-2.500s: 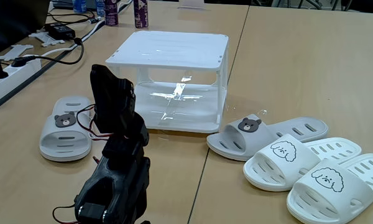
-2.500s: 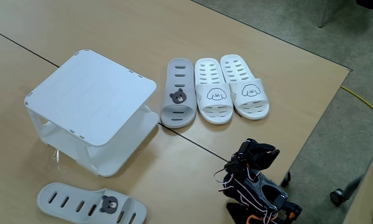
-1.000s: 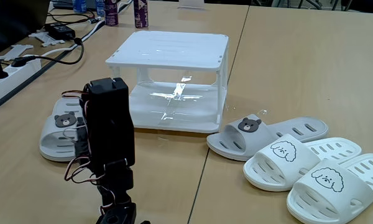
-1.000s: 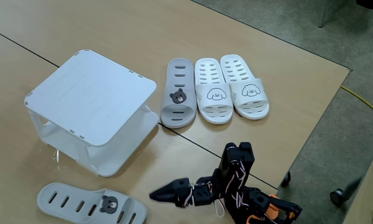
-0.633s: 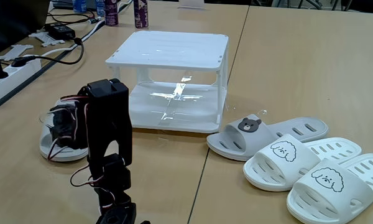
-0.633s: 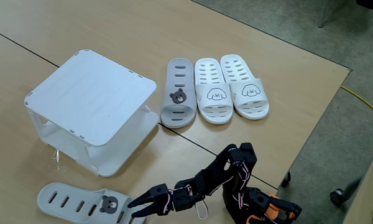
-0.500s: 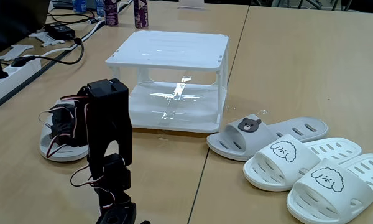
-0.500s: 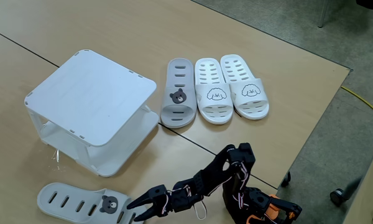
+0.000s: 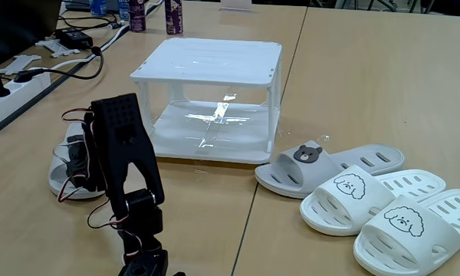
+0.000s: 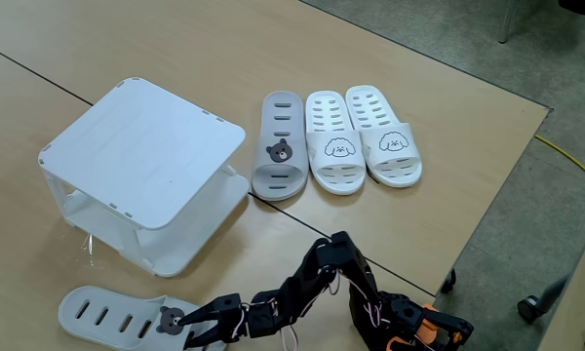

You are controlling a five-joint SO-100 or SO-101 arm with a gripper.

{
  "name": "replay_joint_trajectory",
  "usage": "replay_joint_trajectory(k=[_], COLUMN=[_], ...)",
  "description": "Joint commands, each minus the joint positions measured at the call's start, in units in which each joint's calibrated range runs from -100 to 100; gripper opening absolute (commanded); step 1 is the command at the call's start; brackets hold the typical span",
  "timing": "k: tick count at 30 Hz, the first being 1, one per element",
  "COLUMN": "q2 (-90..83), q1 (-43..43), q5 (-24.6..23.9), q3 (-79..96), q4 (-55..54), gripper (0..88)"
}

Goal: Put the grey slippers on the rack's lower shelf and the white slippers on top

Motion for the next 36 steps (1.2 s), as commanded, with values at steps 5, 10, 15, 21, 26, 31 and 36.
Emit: replay_joint_trajectory(k=[5,10,15,21,26,31,36], q2=[10.5,16.9,19.0,5.8,-19.4,-37.7,-45.9], q1=[3.0,4.7,4.6,6.4,6.5,6.6,15.4], q5=[0.4,0.4,0.4,0.4,0.4,0.4,0.4], q3=[-18.1,-25.7,-26.3,-20.7,1.1,27.3,43.0], q4=[-5.6,-5.6,-5.6,-5.6,-4.8,-4.8,-5.2], gripper=[28.1,27.2,1.8,0.7,0.7,0.7,0.7])
